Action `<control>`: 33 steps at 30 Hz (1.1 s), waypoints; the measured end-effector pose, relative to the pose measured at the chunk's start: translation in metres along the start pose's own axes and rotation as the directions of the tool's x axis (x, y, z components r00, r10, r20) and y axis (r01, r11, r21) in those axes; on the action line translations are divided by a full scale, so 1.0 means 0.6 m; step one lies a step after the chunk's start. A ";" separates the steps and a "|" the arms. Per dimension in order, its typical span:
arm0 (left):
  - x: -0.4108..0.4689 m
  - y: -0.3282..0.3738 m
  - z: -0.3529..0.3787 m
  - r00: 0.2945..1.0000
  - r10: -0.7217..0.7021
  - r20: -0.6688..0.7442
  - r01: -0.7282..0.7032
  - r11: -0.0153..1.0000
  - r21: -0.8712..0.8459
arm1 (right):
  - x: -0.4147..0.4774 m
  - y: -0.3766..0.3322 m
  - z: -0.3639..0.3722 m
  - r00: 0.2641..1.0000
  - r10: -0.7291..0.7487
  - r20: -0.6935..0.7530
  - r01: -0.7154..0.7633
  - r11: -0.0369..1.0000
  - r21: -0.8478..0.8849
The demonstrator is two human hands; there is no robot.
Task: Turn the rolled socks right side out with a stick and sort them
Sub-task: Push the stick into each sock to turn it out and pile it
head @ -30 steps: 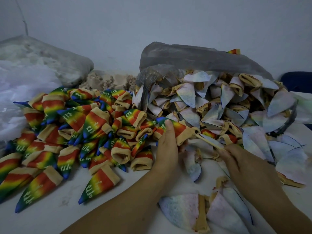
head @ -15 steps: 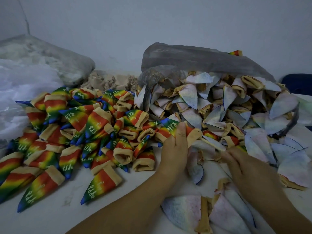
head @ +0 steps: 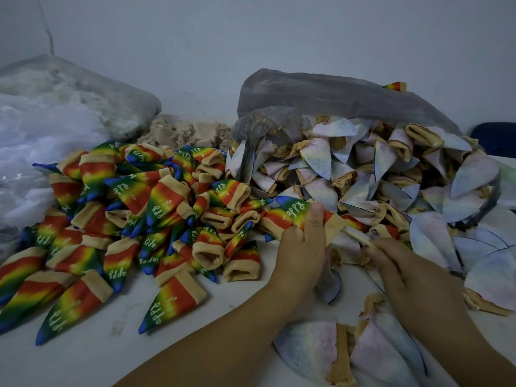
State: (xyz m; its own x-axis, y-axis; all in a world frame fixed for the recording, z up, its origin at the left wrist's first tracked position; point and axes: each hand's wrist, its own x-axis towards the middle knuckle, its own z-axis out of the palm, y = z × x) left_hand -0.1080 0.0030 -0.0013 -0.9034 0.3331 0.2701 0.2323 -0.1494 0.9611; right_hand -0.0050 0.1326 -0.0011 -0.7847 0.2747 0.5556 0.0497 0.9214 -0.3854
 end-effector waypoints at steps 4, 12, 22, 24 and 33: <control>-0.003 -0.005 -0.006 1.000 -0.009 -0.001 0.009 0.996 0.084 | 0.005 0.002 0.001 0.999 -0.031 0.007 0.031 1.000 0.002; 0.034 -0.037 -0.028 0.976 -0.216 -0.027 0.200 0.938 -0.284 | 0.016 0.055 -0.034 0.977 0.200 0.070 -0.194 0.977 -0.087; 0.002 -0.029 -0.009 0.942 -0.223 0.253 0.241 0.969 -0.045 | 0.010 -0.023 -0.011 0.916 0.261 0.306 -0.401 0.653 0.643; -0.004 -0.022 -0.011 0.931 -0.202 0.304 0.189 0.979 0.071 | 0.010 -0.028 -0.010 0.892 0.282 0.353 -0.451 0.529 0.719; -0.009 -0.011 -0.009 0.920 0.105 0.379 -0.155 0.983 0.104 | 0.007 -0.023 -0.001 0.871 0.307 0.383 -0.488 0.459 0.743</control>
State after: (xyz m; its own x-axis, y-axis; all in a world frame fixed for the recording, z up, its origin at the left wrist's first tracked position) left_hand -0.1064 -0.0028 -0.0092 -0.6699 0.6432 0.3709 0.4052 -0.1019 0.9085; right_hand -0.0089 0.1215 0.0071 -0.9049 0.4173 0.0838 -0.0531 0.0847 -0.9950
